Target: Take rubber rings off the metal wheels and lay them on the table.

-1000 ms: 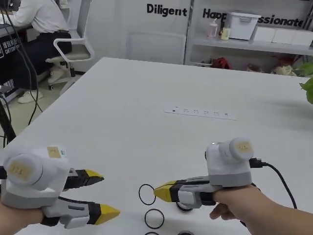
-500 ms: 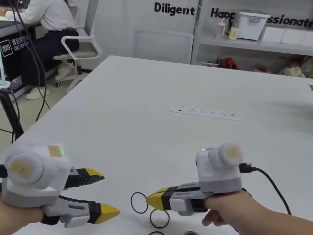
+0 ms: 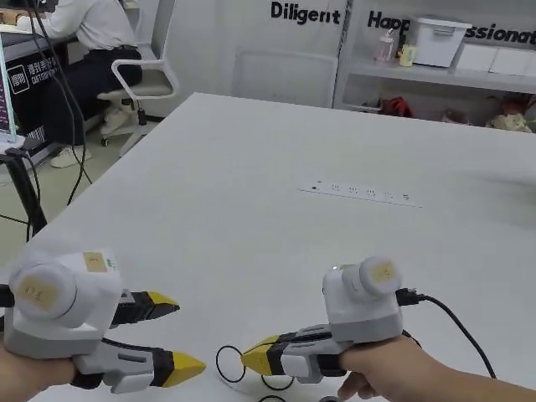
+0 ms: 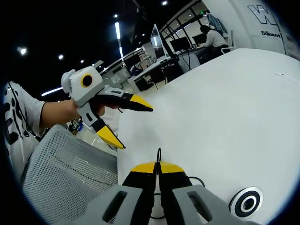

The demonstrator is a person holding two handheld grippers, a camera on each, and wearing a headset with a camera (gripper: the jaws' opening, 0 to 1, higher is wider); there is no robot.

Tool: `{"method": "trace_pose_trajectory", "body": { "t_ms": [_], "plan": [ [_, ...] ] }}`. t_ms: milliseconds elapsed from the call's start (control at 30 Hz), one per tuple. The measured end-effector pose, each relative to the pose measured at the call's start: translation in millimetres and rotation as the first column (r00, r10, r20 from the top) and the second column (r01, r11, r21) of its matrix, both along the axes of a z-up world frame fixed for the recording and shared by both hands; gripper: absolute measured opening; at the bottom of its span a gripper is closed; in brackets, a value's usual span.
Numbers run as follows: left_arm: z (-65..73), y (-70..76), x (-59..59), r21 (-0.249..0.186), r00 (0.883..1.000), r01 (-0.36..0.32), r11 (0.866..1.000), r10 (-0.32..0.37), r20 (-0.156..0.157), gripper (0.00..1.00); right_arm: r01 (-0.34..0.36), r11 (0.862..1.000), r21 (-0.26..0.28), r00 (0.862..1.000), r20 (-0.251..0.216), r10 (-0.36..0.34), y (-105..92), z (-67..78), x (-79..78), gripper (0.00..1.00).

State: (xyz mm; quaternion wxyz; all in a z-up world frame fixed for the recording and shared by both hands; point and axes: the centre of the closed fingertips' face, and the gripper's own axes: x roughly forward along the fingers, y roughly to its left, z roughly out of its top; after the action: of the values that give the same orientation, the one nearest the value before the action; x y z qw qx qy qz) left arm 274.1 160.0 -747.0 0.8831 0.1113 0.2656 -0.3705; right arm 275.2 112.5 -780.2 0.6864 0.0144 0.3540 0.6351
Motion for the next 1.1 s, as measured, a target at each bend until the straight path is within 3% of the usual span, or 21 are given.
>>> {"method": "trace_pose_trajectory", "body": {
  "t_ms": [533,867,1100],
  "plan": [
    [-5.9,-1.7,0.8,0.003,1.000,0.004,1.000,-0.004,-0.012,0.53,0.032,0.998,-0.055,0.999,0.014,-0.031,-5.8,-13.5,7.5,0.00],
    [-7.2,0.2,1.8,0.004,1.000,0.002,1.000,-0.002,-0.014,0.54,0.027,0.996,-0.087,0.998,0.060,-0.022,-8.9,-18.8,9.7,0.02],
    [-6.5,0.5,4.6,0.006,1.000,0.006,1.000,-0.005,-0.013,0.54,0.041,0.996,-0.081,0.997,0.074,-0.035,-10.4,-16.7,15.2,0.06]
  ]
}}
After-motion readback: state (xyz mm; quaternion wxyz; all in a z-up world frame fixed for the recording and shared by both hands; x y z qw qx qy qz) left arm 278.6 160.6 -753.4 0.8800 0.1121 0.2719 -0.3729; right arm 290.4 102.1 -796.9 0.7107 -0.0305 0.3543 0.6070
